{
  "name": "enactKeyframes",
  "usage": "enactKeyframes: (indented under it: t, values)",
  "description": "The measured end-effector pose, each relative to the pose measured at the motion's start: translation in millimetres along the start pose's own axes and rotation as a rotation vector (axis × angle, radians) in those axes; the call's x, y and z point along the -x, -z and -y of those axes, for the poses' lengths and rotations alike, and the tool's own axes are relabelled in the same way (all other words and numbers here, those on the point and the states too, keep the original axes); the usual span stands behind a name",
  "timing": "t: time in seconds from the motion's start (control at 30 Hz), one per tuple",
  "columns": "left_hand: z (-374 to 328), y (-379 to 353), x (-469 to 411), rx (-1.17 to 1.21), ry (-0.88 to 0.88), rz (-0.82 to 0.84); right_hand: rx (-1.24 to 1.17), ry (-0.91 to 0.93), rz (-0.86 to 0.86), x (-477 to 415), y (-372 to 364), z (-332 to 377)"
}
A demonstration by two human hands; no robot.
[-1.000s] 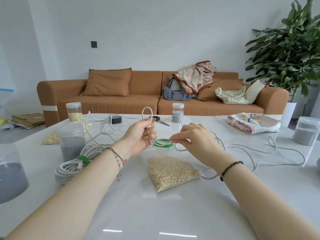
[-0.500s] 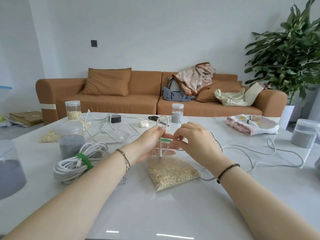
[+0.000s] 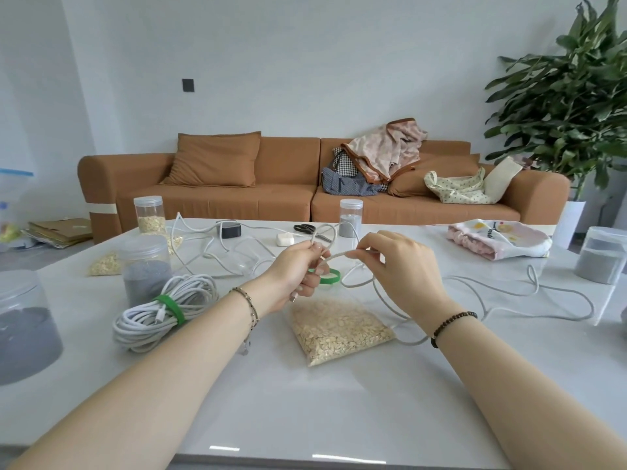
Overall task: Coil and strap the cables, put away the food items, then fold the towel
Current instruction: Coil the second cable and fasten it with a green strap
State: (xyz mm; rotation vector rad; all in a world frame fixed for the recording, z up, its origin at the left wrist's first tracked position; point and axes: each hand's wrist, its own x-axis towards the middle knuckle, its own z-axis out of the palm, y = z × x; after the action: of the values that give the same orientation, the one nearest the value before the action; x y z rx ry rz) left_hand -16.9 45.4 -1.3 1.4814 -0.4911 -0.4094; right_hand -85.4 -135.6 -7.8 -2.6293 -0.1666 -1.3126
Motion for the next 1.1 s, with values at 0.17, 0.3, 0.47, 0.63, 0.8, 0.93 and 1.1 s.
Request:
enactKeyframes:
  t: [0.17, 0.3, 0.47, 0.63, 0.8, 0.93, 1.1]
  values:
    - [-1.8, -9.3, 7.9, -0.124, 0.035, 0.194, -0.019, -0.307, -0.024, -2.5, 5.4, 0.8]
    - [-10.0, -10.3, 16.0, -0.202, 0.081, 0.396, -0.038, -0.418, -0.043, -4.6, 10.7, -1.8]
    - [-12.7, -7.2, 19.3, -0.215, 0.059, 0.428, -0.09, -0.432, -0.029, -4.8, 12.4, 0.6]
    - [-8.8, -8.6, 13.9, -0.281, 0.005, 0.264, -0.189, -0.393, -0.048, -2.6, 9.8, 0.1]
    - [-6.7, -5.1, 7.7, -0.27, -0.083, 0.055, -0.244, -0.282, -0.047, -0.3, 3.2, -3.0]
    - [-12.2, 2.3, 5.2, -0.061, -0.196, -0.113, -0.257, -0.267, 0.0, 6.2, -0.1, -8.0]
    - [-14.9, 11.0, -0.4, 0.197, -0.267, -0.35, -0.212, -0.169, 0.064, 11.3, 0.0, -6.2]
